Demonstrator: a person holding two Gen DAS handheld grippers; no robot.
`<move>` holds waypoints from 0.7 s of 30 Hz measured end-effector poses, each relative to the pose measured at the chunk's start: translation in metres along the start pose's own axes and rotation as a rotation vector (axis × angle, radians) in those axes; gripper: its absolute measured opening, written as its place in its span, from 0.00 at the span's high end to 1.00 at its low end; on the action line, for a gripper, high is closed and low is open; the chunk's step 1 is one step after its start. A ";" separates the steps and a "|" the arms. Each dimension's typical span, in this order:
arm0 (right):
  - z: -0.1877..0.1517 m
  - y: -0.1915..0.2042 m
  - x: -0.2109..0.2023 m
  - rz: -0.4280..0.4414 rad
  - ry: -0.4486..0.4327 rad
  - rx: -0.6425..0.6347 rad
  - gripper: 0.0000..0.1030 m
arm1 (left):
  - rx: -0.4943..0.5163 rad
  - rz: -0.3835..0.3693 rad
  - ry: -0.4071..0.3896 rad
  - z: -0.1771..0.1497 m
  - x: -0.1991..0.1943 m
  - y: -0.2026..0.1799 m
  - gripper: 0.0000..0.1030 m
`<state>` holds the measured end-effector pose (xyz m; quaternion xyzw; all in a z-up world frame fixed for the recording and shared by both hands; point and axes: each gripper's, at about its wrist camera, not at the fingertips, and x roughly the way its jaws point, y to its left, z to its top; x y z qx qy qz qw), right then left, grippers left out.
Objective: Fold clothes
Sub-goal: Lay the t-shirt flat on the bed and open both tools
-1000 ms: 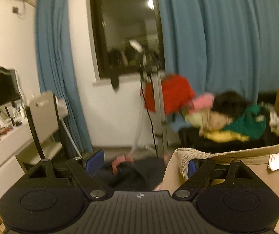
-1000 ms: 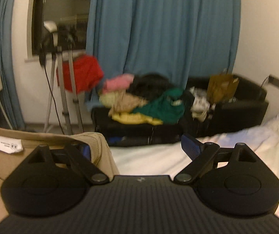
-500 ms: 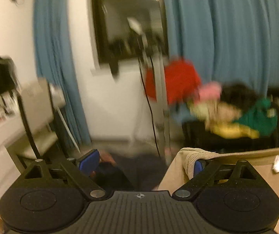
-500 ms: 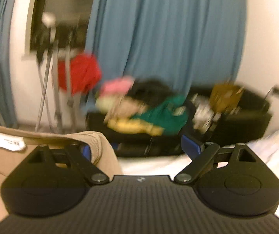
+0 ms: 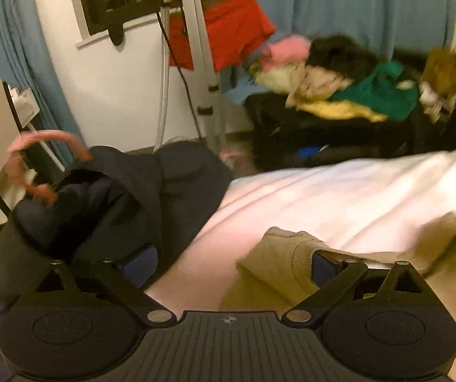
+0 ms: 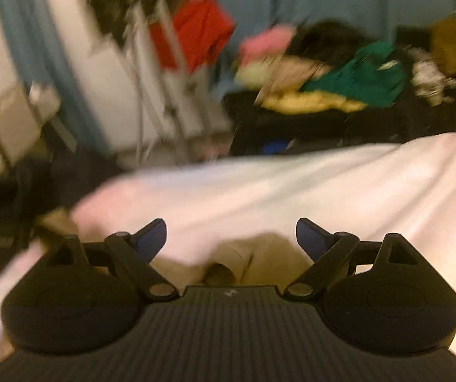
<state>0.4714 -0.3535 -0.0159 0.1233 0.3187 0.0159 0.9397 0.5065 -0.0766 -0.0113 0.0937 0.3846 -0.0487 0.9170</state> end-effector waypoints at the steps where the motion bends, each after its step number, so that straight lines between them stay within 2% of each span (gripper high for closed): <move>1: -0.005 0.005 -0.015 -0.016 -0.033 0.007 0.13 | -0.001 -0.002 -0.017 -0.006 -0.013 0.000 0.04; 6: -0.045 0.035 -0.085 -0.075 -0.125 -0.026 0.13 | -0.023 -0.029 -0.123 -0.047 -0.088 -0.005 0.00; 12: -0.112 0.067 -0.171 -0.104 -0.178 -0.084 0.13 | 0.011 -0.020 -0.179 -0.109 -0.153 -0.024 0.00; 16: -0.155 0.077 -0.220 -0.085 -0.195 -0.088 0.13 | -0.044 -0.054 -0.195 -0.152 -0.177 -0.020 0.00; 21: -0.199 0.075 -0.251 -0.060 -0.224 -0.094 0.13 | -0.146 -0.082 -0.184 -0.201 -0.185 0.009 0.01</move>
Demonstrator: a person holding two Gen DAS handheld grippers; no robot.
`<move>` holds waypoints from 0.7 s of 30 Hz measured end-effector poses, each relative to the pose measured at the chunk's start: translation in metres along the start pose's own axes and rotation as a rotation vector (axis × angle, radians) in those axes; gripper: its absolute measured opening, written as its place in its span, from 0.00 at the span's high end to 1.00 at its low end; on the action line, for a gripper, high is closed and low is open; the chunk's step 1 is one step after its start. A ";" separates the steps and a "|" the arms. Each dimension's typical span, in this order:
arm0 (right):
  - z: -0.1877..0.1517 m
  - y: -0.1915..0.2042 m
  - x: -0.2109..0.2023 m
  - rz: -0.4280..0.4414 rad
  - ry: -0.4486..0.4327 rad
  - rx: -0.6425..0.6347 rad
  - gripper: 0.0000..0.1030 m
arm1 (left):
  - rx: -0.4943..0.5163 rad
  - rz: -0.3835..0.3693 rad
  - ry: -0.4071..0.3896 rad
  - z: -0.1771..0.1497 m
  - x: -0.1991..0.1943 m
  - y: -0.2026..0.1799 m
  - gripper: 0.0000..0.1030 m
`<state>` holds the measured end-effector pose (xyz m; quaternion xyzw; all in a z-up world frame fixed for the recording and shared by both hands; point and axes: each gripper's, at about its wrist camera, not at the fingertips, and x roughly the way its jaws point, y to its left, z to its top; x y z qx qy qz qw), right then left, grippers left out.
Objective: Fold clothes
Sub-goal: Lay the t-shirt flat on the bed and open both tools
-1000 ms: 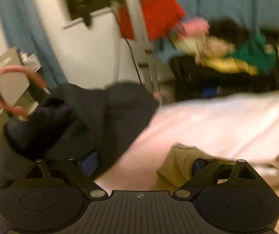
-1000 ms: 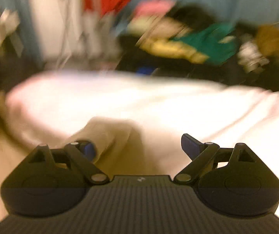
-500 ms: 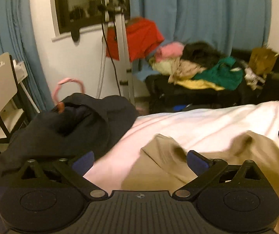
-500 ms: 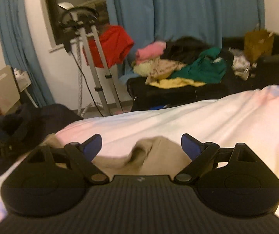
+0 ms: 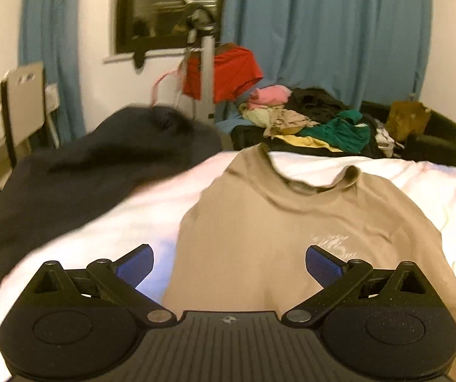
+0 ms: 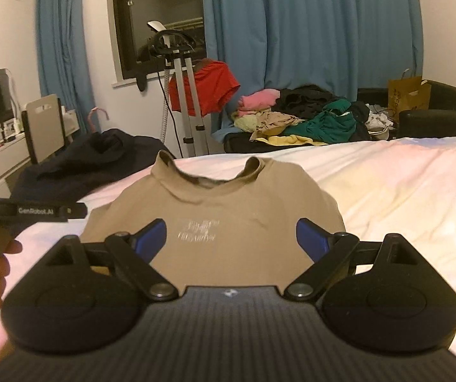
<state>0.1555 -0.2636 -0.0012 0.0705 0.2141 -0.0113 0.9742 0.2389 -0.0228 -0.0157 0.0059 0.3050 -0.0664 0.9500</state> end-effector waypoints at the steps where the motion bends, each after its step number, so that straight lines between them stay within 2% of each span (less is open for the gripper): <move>1: -0.008 -0.002 -0.003 -0.003 -0.007 0.003 0.13 | -0.026 0.006 0.006 -0.005 0.003 0.010 0.01; 4: -0.028 -0.006 0.004 -0.016 0.029 0.044 0.13 | -0.140 0.026 0.032 -0.014 0.015 0.047 0.04; 7: -0.038 -0.011 0.019 0.017 0.087 0.090 0.13 | -0.287 0.029 0.046 -0.019 0.034 0.084 0.09; 10: -0.042 -0.013 0.029 0.040 0.103 0.117 0.13 | -0.454 0.051 0.040 -0.020 0.060 0.119 0.16; 12: -0.046 -0.014 0.037 0.034 0.109 0.123 0.13 | -0.543 0.011 0.041 -0.019 0.080 0.134 0.23; 15: -0.053 -0.019 0.053 0.044 0.146 0.152 0.13 | -0.577 -0.042 0.042 -0.011 0.111 0.133 0.35; 16: -0.054 -0.022 0.058 0.046 0.158 0.166 0.13 | -0.588 -0.059 0.042 -0.009 0.121 0.133 0.36; 19: -0.058 -0.030 0.072 0.052 0.193 0.208 0.13 | -0.535 -0.137 0.058 0.005 0.148 0.113 0.37; 20: -0.059 -0.033 0.075 0.050 0.200 0.223 0.13 | -0.501 -0.166 0.064 0.009 0.154 0.102 0.40; 21: -0.059 -0.037 0.078 0.048 0.205 0.238 0.13 | -0.447 -0.166 0.071 0.013 0.159 0.090 0.56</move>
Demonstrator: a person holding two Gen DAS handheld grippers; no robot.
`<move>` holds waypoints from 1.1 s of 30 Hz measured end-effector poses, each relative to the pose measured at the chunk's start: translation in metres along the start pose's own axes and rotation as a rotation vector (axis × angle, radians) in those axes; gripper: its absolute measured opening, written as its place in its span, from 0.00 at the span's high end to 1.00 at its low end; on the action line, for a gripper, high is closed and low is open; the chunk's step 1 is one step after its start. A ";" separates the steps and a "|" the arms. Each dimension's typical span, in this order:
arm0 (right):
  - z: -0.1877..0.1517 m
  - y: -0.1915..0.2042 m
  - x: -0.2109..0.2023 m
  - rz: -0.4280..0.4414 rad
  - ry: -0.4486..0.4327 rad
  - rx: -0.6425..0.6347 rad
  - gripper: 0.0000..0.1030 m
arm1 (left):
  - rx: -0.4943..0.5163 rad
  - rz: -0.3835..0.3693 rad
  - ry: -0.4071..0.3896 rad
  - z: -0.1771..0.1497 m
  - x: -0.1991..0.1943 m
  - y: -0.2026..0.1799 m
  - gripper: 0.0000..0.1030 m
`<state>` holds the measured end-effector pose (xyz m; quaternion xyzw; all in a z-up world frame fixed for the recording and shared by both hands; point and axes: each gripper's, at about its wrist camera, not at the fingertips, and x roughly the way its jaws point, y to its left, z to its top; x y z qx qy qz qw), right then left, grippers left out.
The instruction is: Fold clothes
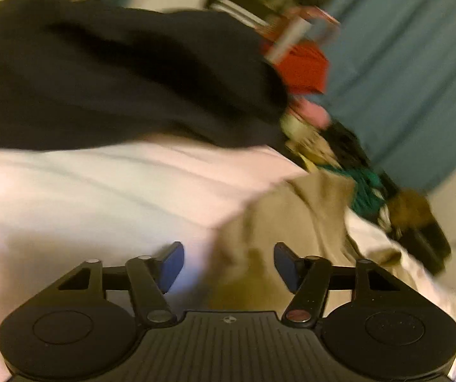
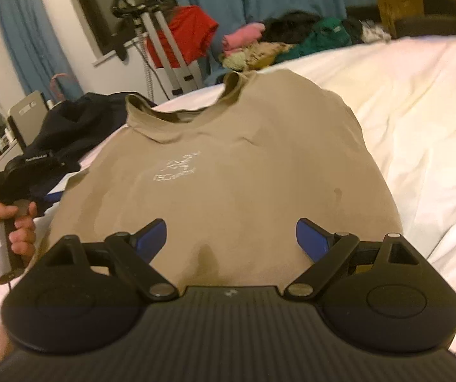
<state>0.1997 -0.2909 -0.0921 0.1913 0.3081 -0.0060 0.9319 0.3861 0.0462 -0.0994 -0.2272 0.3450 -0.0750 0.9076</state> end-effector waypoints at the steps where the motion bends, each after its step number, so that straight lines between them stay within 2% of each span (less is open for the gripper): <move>1: 0.001 -0.003 0.002 -0.001 0.002 0.013 0.13 | 0.081 0.047 0.003 -0.002 0.005 -0.015 0.69; 2: 0.002 -0.006 0.003 -0.004 0.003 0.026 0.13 | 0.162 0.094 0.006 -0.004 0.011 -0.031 0.93; 3: 0.003 -0.009 0.004 -0.009 0.002 0.040 0.13 | 0.245 0.141 0.007 -0.006 0.016 -0.046 0.96; 6: 0.006 -0.020 0.003 -0.031 -0.003 0.085 0.13 | 0.790 0.302 -0.160 -0.042 0.018 -0.119 0.98; 9: 0.006 -0.030 0.001 -0.059 -0.008 0.128 0.13 | 0.974 0.190 -0.079 -0.077 0.023 -0.157 0.97; 10: 0.007 -0.033 0.000 -0.067 -0.009 0.140 0.13 | 1.007 0.149 -0.043 -0.088 0.025 -0.165 0.96; 11: 0.007 -0.036 0.000 -0.075 -0.011 0.150 0.13 | 1.043 0.109 -0.022 -0.100 0.024 -0.173 0.93; 12: 0.007 -0.038 -0.001 -0.080 -0.013 0.157 0.13 | 1.062 0.074 -0.011 -0.108 0.022 -0.178 0.81; 15: 0.008 -0.043 -0.004 -0.089 -0.020 0.172 0.13 | 1.019 -0.038 -0.020 -0.119 0.000 -0.180 0.57; 19: 0.009 -0.047 -0.008 -0.090 -0.024 0.192 0.13 | 0.844 -0.173 -0.050 -0.107 -0.040 -0.158 0.48; 22: 0.009 -0.050 -0.007 -0.087 -0.020 0.209 0.13 | 0.612 -0.213 -0.089 -0.082 -0.060 -0.122 0.40; 26: 0.009 -0.051 -0.002 -0.091 -0.004 0.221 0.13 | 0.183 -0.166 -0.134 -0.036 -0.065 -0.057 0.30; 27: 0.008 -0.051 -0.001 -0.091 0.000 0.224 0.13 | 0.083 -0.149 -0.125 -0.025 -0.057 -0.040 0.30; 29: 0.008 -0.052 0.001 -0.091 0.008 0.231 0.13 | -0.049 -0.126 -0.071 -0.014 -0.039 -0.014 0.31; 30: 0.007 -0.052 0.002 -0.092 0.011 0.234 0.13 | -0.115 -0.114 -0.044 -0.008 -0.030 -0.002 0.37; 32: 0.006 -0.053 0.004 -0.094 0.018 0.238 0.13 | -0.133 -0.097 0.024 -0.009 -0.014 0.000 0.47; 33: 0.006 -0.053 0.005 -0.095 0.021 0.238 0.13 | -0.127 -0.091 0.058 -0.010 -0.008 -0.002 0.47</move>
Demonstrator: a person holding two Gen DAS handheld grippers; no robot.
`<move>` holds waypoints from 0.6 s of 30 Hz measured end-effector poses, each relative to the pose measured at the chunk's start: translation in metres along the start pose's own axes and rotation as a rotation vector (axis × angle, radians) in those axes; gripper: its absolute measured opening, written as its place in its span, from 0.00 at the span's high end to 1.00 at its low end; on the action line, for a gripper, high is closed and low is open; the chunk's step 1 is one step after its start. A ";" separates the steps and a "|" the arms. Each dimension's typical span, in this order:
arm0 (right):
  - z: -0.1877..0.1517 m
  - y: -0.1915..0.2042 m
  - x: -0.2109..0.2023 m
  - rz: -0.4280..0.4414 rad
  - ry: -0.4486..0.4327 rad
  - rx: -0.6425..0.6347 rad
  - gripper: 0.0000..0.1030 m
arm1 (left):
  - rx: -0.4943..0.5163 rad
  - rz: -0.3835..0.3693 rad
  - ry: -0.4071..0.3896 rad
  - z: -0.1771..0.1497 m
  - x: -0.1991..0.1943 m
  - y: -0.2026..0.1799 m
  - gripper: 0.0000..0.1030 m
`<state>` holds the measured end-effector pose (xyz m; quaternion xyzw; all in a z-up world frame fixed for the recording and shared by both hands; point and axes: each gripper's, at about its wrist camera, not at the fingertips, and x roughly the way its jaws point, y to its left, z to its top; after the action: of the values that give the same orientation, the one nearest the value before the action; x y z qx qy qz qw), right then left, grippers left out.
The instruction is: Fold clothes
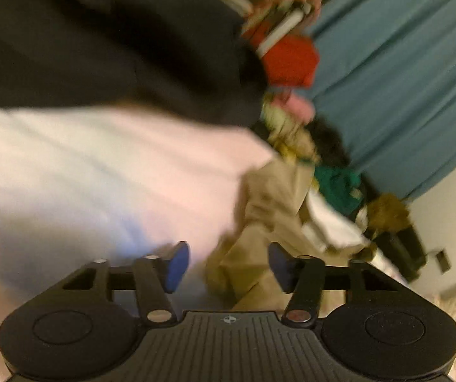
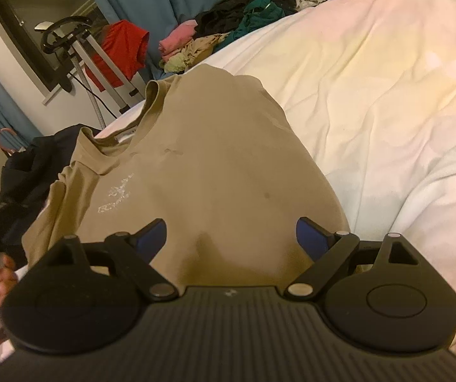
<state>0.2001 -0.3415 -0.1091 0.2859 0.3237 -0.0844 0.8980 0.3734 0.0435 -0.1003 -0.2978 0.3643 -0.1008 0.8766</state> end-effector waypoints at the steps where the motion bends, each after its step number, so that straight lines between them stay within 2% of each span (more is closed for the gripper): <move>1: -0.001 0.001 0.001 -0.001 0.004 -0.002 0.13 | 0.027 -0.012 0.038 -0.003 0.006 -0.006 0.47; 3: -0.001 0.001 0.003 0.000 0.012 -0.004 0.13 | 0.082 -0.036 0.114 -0.009 0.019 -0.019 0.47; 4: -0.001 0.002 0.004 0.001 0.014 -0.005 0.13 | 0.119 -0.003 0.100 -0.012 0.021 -0.027 0.47; 5: -0.002 0.002 0.005 0.000 0.016 -0.006 0.13 | 0.157 0.030 0.086 -0.015 0.022 -0.035 0.54; 6: -0.003 0.002 0.006 -0.002 0.018 -0.007 0.13 | 0.174 0.035 0.063 -0.016 0.020 -0.037 0.80; 7: -0.004 0.002 0.007 -0.004 0.020 -0.008 0.13 | 0.192 0.040 0.040 -0.017 0.018 -0.040 0.87; 9: -0.005 0.002 0.009 -0.005 0.023 -0.007 0.13 | 0.187 0.031 -0.013 -0.011 0.006 -0.040 0.90; 12: -0.005 0.003 0.009 -0.008 0.024 -0.009 0.13 | 0.241 0.094 -0.105 0.007 -0.021 -0.045 0.93; 16: -0.007 0.005 0.007 -0.018 0.013 -0.027 0.13 | 0.360 0.256 -0.269 0.039 -0.062 -0.052 0.94; 18: -0.008 0.008 0.007 -0.028 0.001 -0.048 0.13 | 0.406 0.390 -0.307 0.051 -0.068 -0.049 0.93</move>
<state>0.2037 -0.3305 -0.1145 0.2598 0.3303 -0.0889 0.9030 0.3622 0.0535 -0.0030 -0.0530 0.2503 0.0448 0.9657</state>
